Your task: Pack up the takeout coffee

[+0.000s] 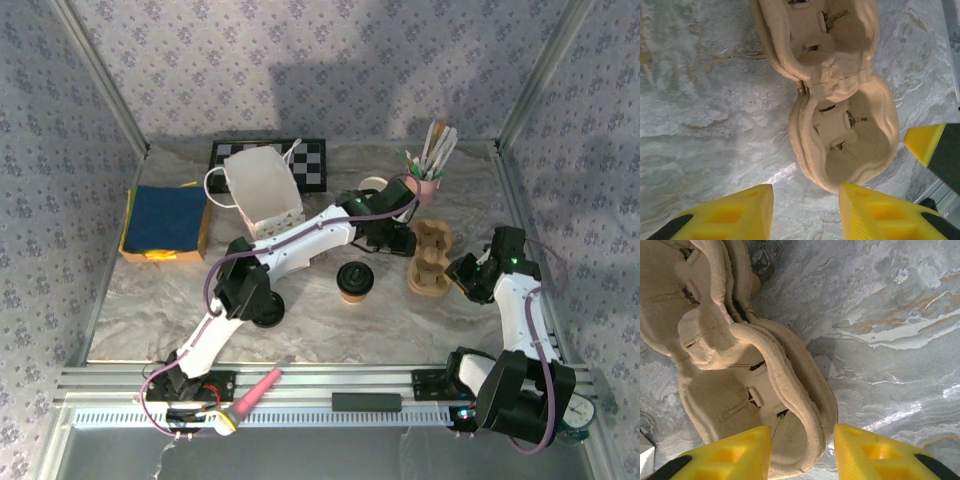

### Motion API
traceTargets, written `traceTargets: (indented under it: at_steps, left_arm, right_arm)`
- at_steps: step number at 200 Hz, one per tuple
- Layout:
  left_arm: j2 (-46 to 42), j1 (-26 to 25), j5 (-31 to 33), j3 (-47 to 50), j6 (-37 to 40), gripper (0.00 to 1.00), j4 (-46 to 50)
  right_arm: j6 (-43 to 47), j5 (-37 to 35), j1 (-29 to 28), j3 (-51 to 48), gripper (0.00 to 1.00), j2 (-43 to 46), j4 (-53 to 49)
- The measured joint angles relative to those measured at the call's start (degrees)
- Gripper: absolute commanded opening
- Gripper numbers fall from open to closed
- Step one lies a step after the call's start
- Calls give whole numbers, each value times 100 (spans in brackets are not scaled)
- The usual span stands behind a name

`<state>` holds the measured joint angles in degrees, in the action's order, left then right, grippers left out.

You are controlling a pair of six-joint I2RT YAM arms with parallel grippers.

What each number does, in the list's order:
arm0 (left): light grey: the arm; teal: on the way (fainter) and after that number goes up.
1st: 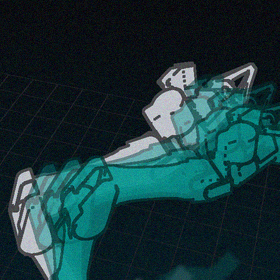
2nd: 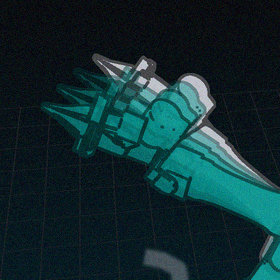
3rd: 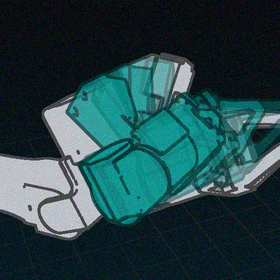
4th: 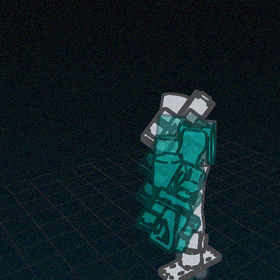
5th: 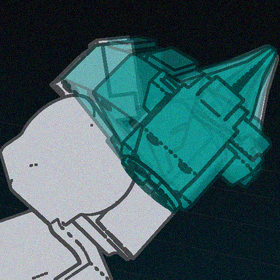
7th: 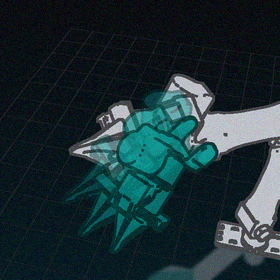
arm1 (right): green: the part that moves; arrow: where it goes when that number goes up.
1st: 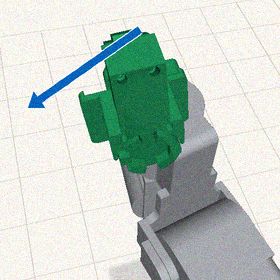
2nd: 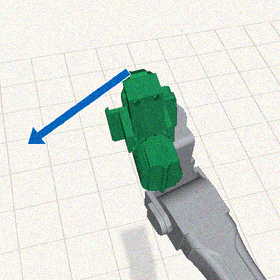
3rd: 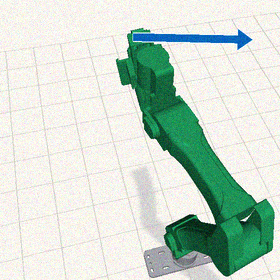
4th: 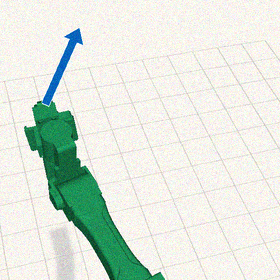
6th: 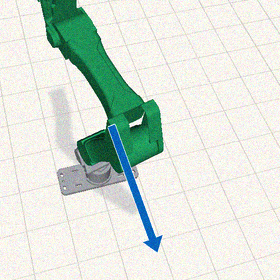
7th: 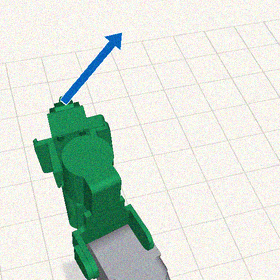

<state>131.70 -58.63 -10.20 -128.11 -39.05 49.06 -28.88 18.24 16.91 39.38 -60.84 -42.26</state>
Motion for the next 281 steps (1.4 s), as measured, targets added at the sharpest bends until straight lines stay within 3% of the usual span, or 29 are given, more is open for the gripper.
traceTargets:
  at_steps: [62,134,146,281]
  left_arm:
    - [804,-7,-337,-592,-48,28,-131]
    - [975,-66,-529,-638,-63,25,-136]
    - [990,-66,-551,-643,-63,21,-140]
    - [1010,-66,-656,-643,-109,21,-177]
  right_arm:
    - [-2,116,0,-116,38,-94,247]
    - [0,247,0,-146,36,-291,415]
    - [0,302,0,-153,36,-293,439]
    - [-20,680,-17,-164,35,-48,439]
